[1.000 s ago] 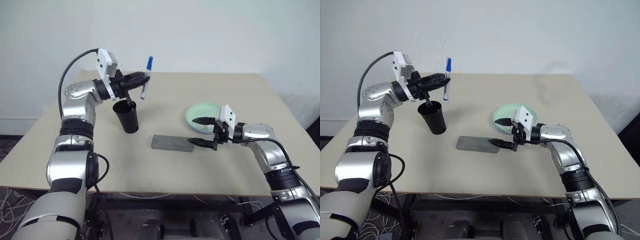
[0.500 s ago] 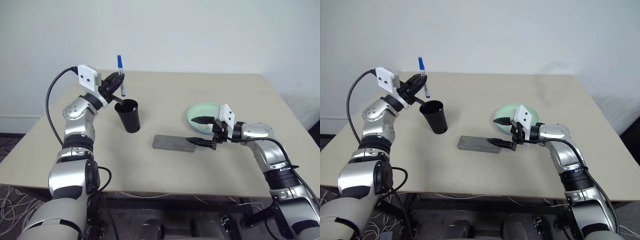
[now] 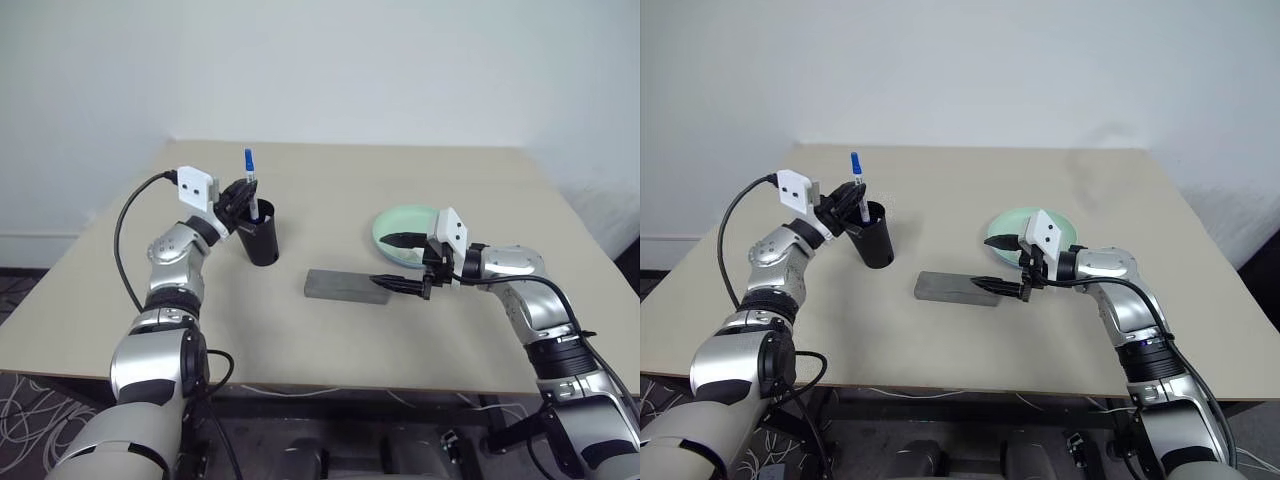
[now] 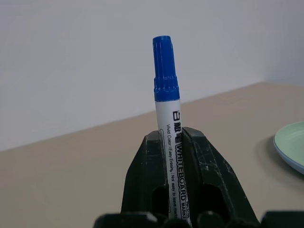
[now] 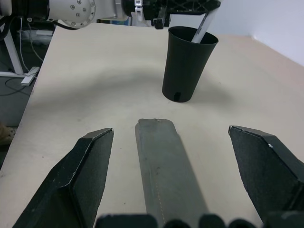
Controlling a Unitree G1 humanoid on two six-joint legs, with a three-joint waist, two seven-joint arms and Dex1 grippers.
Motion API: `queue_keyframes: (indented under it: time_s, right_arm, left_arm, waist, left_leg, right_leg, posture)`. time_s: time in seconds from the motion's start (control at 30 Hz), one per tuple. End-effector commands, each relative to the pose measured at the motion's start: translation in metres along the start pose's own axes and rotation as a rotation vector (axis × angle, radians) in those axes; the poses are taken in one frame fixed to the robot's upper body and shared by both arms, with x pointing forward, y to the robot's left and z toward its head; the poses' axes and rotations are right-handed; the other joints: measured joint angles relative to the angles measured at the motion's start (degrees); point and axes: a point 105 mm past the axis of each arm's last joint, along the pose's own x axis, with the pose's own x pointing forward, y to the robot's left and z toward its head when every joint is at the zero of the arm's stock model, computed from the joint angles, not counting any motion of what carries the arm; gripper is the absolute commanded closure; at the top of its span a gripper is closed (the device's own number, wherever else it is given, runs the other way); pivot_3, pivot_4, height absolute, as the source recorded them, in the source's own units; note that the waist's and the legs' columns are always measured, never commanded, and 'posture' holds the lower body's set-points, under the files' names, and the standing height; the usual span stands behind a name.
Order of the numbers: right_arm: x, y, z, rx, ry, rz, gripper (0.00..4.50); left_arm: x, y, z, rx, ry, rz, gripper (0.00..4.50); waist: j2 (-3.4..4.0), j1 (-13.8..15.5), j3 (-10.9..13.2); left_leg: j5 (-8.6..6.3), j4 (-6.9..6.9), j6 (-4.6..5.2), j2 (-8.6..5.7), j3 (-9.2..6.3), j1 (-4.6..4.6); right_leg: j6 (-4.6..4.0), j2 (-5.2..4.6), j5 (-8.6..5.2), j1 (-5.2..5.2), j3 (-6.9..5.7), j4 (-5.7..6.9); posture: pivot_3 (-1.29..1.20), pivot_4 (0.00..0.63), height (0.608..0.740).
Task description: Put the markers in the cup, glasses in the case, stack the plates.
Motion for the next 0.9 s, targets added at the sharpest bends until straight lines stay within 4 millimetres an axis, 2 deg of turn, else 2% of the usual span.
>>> queue_keyframes:
  time_s: [0.03, 0.07, 0.1, 0.37, 0.5, 0.67, 0.83, 0.9]
  right_arm:
    - [-0.002, -0.003, 0.018, -0.05, -0.043, -0.011, 0.28]
    - [-0.002, -0.003, 0.018, -0.05, -0.043, -0.012, 0.28]
    - [-0.002, -0.003, 0.017, -0.049, -0.043, -0.013, 0.28]
    - [-0.002, -0.003, 0.017, -0.047, -0.043, -0.015, 0.28]
    - [-0.002, -0.002, 0.016, -0.044, -0.043, -0.011, 0.28]
    - [-0.001, -0.002, 0.012, -0.025, -0.034, 0.001, 0.28]
    - [-0.004, -0.007, 0.001, 0.016, -0.015, -0.019, 0.28]
    - [-0.006, -0.009, -0.002, 0.03, -0.009, -0.031, 0.28]
  left_arm:
    - [0.005, 0.003, 0.016, 0.02, -0.051, 0.01, 4.44]
    - [0.005, 0.002, 0.015, 0.016, -0.05, 0.008, 4.44]
    - [0.006, 0.002, 0.014, 0.009, -0.048, 0.006, 3.68]
    - [0.007, -0.002, 0.013, 0.017, -0.048, 0.0, 0.99]
    - [0.008, -0.001, 0.02, 0.006, -0.085, 0.005, 0.99]
    - [0.003, -0.001, 0.039, -0.019, -0.165, -0.061, 0.99]
    - [-0.02, -0.023, 0.055, -0.044, -0.202, -0.267, 0.99]
    - [-0.035, -0.032, 0.056, -0.045, -0.179, -0.318, 0.99]
  waist:
    - [0.0, 0.0, 0.0]
    - [0.0, 0.0, 0.0]
    - [0.0, 0.01, 0.0]
    - [0.0, 0.0, 0.0]
    - [0.0, 0.0, 0.0]
    - [0.0, -0.01, 0.0]
    - [0.03, -0.51, -0.01]
    - [0.04, -0.52, -0.01]
  left_leg:
    - [0.0, 0.0, 0.0, 0.0, -0.01, 0.0]
    - [0.0, 0.0, 0.0, 0.0, -0.01, 0.0]
    - [0.0, 0.0, 0.0, 0.0, -0.01, 0.0]
    - [0.0, 0.0, 0.0, 0.0, -0.01, 0.0]
    - [0.0, 0.0, 0.0, 0.0, -0.01, 0.0]
    - [0.0, 0.0, 0.0, 0.0, -0.01, -0.02]
    - [0.0, -0.06, 0.0, 0.02, 0.04, 0.0]
    - [-0.01, -0.12, 0.0, 0.04, 0.06, 0.06]
  right_leg:
    - [0.0, 0.0, 0.0, 0.0, 0.0, 0.0]
    - [0.0, 0.0, 0.0, 0.0, 0.0, 0.0]
    - [0.0, 0.0, 0.0, 0.0, 0.0, 0.0]
    - [0.0, 0.0, 0.0, 0.0, -0.01, 0.0]
    - [0.0, 0.0, 0.0, 0.0, 0.0, -0.01]
    - [0.0, 0.0, 0.0, -0.01, -0.01, 0.0]
    - [0.0, 0.0, 0.0, -0.03, 0.05, -0.02]
    - [0.0, 0.0, 0.0, -0.03, 0.08, -0.01]
  posture:
    - [0.0, 0.0, 0.737]
    - [0.0, 0.0, 0.737]
    - [0.0, 0.0, 0.737]
    - [0.0, 0.0, 0.737]
    - [0.0, 0.0, 0.737]
    - [0.0, 0.0, 0.737]
    - [0.0, 0.0, 0.737]
    - [0.0, 0.0, 0.737]
